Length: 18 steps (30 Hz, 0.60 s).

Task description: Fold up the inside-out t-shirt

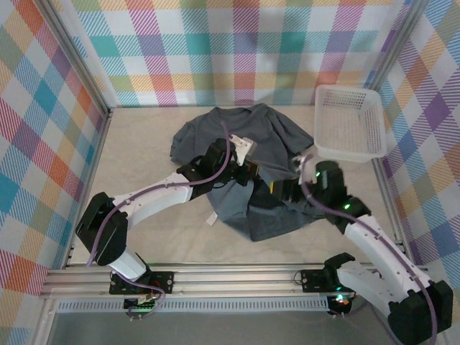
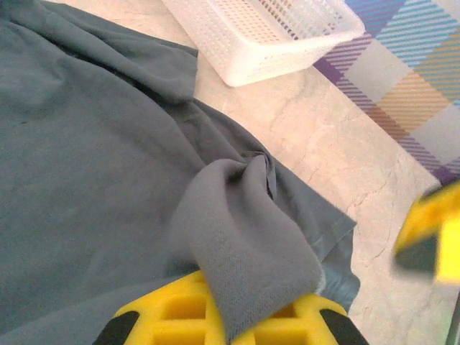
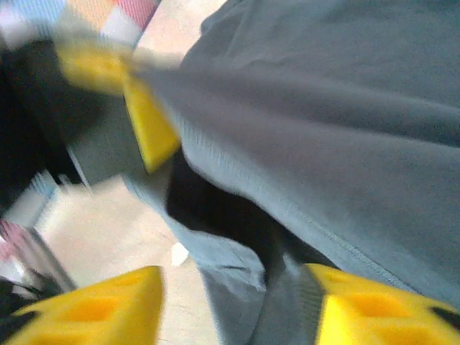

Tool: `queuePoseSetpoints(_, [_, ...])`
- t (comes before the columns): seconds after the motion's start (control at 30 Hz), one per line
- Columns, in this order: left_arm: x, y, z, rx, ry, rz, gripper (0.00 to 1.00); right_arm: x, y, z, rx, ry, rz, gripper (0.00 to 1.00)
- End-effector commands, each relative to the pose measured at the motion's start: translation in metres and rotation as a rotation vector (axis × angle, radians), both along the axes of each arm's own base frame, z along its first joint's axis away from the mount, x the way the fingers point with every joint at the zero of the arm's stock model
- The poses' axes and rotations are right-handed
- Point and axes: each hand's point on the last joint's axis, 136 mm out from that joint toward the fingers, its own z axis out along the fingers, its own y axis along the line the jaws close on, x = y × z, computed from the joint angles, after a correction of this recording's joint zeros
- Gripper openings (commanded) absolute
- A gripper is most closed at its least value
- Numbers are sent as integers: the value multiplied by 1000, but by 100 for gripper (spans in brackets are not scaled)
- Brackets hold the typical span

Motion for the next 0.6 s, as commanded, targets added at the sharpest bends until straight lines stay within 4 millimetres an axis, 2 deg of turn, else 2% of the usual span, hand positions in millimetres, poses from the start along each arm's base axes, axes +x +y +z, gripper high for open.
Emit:
queuePoseSetpoints(0.0, [-5, 2, 36, -68, 24, 6, 0, 25, 11, -9, -264, -482, 104, 31])
queuePoseSetpoints(0.07, [-11, -1, 53, -95, 15, -33, 0, 38, 11, -25, -389, -577, 122, 14])
queuePoseSetpoints(0.13, [-16, 0, 66, -91, 13, -56, 0, 54, 9, -33, -501, -643, 121, 0])
queuePoseSetpoints(0.23, [-23, 2, 84, -100, 11, -74, 0, 82, 0, -38, -699, -796, 91, 0])
queuePoseSetpoints(0.37, [-29, -4, 109, -148, 28, -110, 0, 118, -1, -34, -942, -1005, 68, 0])
queuePoseSetpoints(0.47, [-30, -8, 116, -175, 97, -98, 0, 142, 0, -28, -1104, -1121, 39, 0])
queuePoseSetpoints(0.53, [-26, -10, 124, -187, 111, -77, 1, 155, 0, -15, -1152, -1160, -17, 0])
queuePoseSetpoints(0.57, [-24, -11, 128, -190, 119, -71, 1, 157, 3, -16, -1143, -1152, -4, 0])
